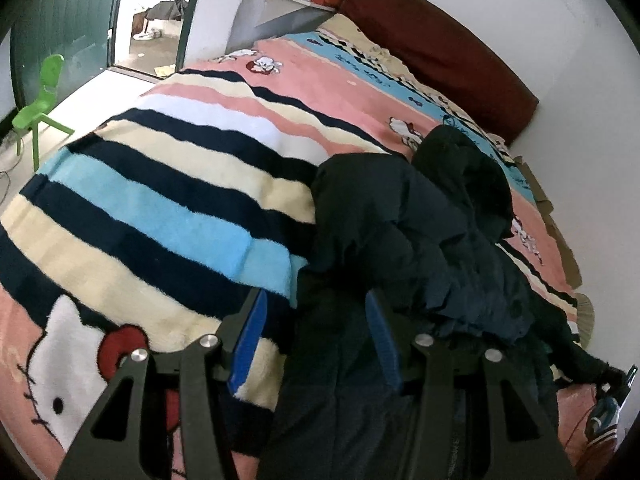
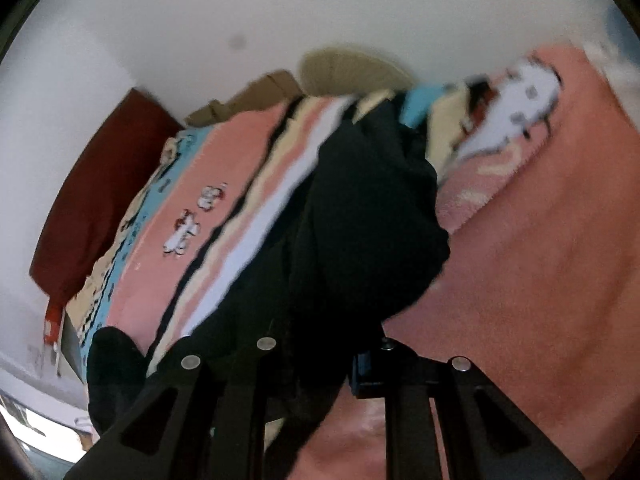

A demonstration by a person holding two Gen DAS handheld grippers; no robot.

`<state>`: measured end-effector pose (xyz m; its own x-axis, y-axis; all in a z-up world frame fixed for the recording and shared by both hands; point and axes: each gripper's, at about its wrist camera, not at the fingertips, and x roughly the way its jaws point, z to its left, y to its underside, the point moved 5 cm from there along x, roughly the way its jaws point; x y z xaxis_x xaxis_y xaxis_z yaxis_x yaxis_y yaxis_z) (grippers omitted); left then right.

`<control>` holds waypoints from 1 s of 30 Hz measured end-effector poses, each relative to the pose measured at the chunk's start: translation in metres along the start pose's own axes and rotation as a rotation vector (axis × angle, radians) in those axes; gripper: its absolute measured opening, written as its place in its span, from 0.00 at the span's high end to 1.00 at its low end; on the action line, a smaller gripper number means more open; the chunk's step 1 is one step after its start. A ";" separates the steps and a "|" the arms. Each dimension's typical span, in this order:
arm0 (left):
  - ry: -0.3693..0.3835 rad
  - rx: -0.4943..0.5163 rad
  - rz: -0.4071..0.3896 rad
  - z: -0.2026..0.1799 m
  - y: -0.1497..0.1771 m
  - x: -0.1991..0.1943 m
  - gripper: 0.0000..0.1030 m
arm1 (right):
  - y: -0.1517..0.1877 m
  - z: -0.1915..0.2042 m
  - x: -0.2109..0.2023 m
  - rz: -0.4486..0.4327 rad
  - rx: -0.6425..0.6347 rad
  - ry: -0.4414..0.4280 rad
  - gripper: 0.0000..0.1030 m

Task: Fold large clothes

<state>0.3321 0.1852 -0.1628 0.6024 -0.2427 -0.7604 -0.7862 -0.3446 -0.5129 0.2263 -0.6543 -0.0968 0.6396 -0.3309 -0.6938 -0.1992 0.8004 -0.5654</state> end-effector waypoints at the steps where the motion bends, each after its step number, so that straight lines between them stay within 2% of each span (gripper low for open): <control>1: 0.003 -0.002 -0.001 0.001 0.001 -0.001 0.52 | -0.002 0.014 -0.005 -0.011 -0.035 -0.028 0.88; 4: 0.009 -0.007 -0.011 0.003 -0.002 -0.004 0.52 | 0.003 0.063 -0.016 -0.035 -0.139 -0.136 0.88; 8: 0.002 0.002 -0.036 0.003 -0.007 -0.015 0.52 | 0.020 0.121 -0.019 -0.005 -0.214 -0.283 0.88; 13: -0.013 -0.001 -0.058 0.009 -0.012 -0.028 0.52 | 0.062 0.190 -0.014 0.096 -0.324 -0.468 0.89; 17: -0.035 -0.014 -0.074 0.018 -0.015 -0.039 0.52 | 0.109 0.241 -0.013 0.202 -0.418 -0.608 0.89; 23: -0.060 -0.027 -0.084 0.031 -0.017 -0.048 0.52 | 0.182 0.307 -0.011 0.337 -0.554 -0.727 0.89; 30: -0.071 -0.043 -0.084 0.042 -0.018 -0.050 0.52 | 0.280 0.357 -0.014 0.478 -0.714 -0.765 0.89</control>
<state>0.3099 0.2418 -0.1324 0.6536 -0.1474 -0.7423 -0.7258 -0.4003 -0.5595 0.4267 -0.2470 -0.0860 0.6203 0.5155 -0.5912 -0.7617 0.2159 -0.6109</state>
